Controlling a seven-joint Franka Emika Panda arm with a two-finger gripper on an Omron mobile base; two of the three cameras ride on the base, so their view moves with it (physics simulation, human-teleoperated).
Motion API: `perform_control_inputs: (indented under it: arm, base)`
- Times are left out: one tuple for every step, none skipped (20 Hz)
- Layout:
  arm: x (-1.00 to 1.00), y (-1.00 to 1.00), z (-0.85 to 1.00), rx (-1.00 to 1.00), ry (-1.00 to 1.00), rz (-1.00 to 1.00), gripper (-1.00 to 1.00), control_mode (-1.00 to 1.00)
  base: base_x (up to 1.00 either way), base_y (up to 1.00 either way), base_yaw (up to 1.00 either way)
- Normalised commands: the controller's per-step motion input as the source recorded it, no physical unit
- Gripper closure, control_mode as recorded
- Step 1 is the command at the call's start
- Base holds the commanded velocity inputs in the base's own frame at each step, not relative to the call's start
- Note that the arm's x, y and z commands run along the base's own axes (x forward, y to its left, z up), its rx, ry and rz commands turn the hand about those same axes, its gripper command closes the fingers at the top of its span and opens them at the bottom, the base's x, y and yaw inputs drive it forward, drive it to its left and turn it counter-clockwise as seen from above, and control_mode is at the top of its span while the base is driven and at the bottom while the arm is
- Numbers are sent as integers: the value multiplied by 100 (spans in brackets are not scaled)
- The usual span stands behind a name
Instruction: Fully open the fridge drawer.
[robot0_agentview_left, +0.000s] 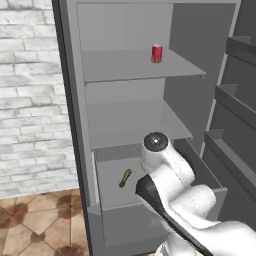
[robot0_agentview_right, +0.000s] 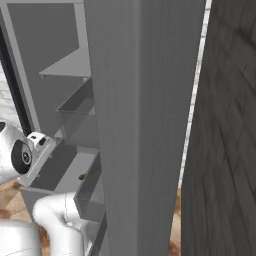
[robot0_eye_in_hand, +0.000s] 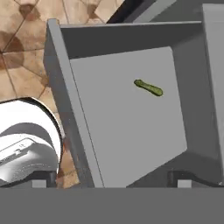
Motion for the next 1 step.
perform_control_inputs:
  arm:
    - [-84,-20,100,6,-46,0,-100,-100]
  base:
    - [0,0,0]
